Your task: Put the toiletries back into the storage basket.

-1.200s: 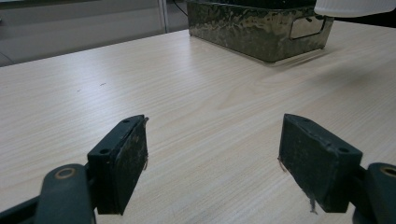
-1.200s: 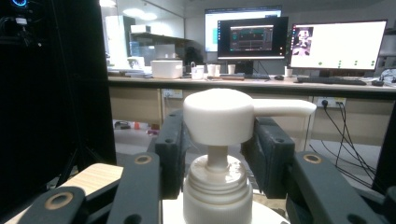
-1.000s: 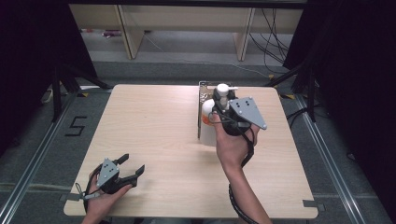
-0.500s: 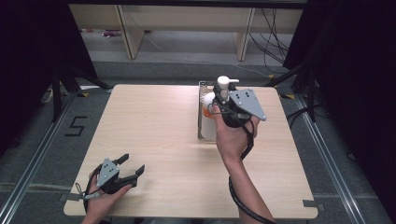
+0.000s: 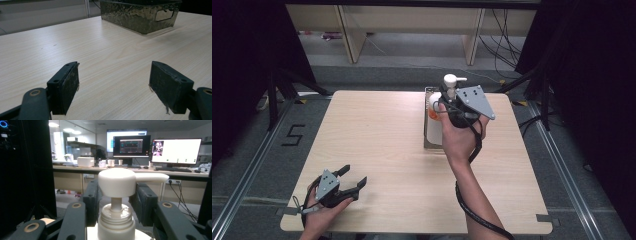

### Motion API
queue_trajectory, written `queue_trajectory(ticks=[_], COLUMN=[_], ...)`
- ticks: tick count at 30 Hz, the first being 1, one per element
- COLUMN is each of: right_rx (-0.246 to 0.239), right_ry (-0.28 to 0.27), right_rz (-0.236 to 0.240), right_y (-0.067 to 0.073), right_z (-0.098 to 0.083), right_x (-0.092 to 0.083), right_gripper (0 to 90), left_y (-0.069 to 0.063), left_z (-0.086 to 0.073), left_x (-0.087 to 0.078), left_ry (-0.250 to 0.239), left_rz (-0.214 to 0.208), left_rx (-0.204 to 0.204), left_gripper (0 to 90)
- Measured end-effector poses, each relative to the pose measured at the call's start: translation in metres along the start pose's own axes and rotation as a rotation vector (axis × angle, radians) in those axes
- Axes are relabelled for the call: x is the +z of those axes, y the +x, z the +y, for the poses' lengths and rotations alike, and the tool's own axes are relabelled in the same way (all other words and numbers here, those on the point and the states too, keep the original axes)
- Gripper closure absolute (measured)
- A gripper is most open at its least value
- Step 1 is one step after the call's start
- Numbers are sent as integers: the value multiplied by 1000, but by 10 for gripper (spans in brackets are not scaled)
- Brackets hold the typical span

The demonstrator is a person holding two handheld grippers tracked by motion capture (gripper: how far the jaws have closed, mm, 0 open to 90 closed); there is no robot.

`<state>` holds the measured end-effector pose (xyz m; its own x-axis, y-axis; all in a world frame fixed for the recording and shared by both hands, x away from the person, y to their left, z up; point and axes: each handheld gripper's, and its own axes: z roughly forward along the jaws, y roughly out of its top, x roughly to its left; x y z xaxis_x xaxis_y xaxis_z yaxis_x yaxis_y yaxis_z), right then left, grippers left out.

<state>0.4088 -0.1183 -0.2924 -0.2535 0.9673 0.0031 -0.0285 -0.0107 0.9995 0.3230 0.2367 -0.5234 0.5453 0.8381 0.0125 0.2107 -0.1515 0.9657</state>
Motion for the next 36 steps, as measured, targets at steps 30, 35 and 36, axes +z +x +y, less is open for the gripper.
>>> queue_trajectory(ticks=[30, 35, 36], right_rx=[-7, -12, -14], right_ry=[31, 41, 42], right_rz=[24, 30, 28], right_y=[-7, -7, -7], right_z=[-6, -9, -10], right_x=[40, 44, 45], right_gripper=[605, 605, 605], left_y=[0, 0, 0], left_z=[0, 0, 0], left_x=[0, 0, 0], left_ry=[0, 0, 0], left_rz=[-2, -1, -2], left_rx=[1, 1, 1], left_gripper=[231, 231, 231])
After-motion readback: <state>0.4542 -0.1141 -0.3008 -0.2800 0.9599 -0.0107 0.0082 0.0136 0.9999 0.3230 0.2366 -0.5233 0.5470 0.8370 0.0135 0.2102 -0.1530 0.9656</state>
